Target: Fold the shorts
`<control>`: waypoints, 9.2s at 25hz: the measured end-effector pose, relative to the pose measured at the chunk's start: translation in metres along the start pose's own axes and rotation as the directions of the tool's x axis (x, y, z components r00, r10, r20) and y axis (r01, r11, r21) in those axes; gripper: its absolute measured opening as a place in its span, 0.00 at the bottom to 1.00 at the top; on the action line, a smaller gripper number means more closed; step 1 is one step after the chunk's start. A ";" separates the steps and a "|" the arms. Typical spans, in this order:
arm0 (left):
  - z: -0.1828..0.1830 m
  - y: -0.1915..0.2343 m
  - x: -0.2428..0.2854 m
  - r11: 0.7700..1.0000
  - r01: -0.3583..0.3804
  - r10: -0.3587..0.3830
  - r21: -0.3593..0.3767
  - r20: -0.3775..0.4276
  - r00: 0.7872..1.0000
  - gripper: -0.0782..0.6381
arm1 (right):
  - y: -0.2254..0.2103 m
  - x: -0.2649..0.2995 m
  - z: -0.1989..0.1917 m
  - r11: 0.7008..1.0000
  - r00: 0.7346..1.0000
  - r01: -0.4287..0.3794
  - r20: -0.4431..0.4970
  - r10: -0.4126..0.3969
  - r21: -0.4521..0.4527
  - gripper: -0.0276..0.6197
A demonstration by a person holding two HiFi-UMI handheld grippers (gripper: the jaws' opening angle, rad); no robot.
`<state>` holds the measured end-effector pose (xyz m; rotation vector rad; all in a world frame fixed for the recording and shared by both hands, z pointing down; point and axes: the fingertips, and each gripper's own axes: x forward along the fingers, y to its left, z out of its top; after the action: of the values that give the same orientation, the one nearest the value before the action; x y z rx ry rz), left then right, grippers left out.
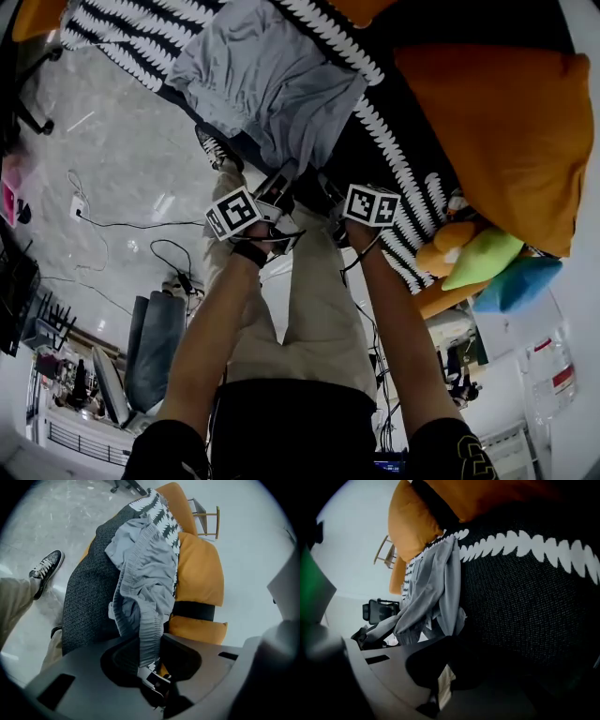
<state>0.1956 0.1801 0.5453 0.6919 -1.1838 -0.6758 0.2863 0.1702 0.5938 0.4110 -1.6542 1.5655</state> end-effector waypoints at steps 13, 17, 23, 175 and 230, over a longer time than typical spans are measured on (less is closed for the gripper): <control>-0.037 0.028 0.036 1.000 -0.023 0.022 -0.015 -0.058 0.998 0.27 | -0.025 -0.044 0.139 0.902 0.990 0.131 0.094 -0.101 -0.410 0.44; -0.038 0.025 0.037 1.000 -0.024 0.024 0.000 -0.053 0.998 0.27 | -0.019 -0.017 0.215 0.858 0.984 0.171 0.124 -0.126 -0.485 0.40; -0.043 0.019 0.033 1.000 -0.013 0.014 0.010 -0.073 0.997 0.27 | 0.002 -0.030 0.255 0.732 0.951 0.307 0.176 -0.253 -0.608 0.09; 0.285 -0.105 0.099 -0.342 0.840 0.808 0.421 -0.325 0.492 0.64 | 0.144 0.103 0.211 0.730 0.933 0.344 0.301 -0.196 -0.591 0.82; 0.252 -0.169 0.135 -0.410 0.573 0.676 0.709 -0.186 0.713 0.32 | 0.055 -0.018 0.220 0.933 0.814 0.361 0.490 -0.312 -0.006 0.48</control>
<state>-0.0332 -0.0609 0.5499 2.2066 -0.5975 1.3442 0.1871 -0.0317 0.5633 1.0540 -1.8870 1.1612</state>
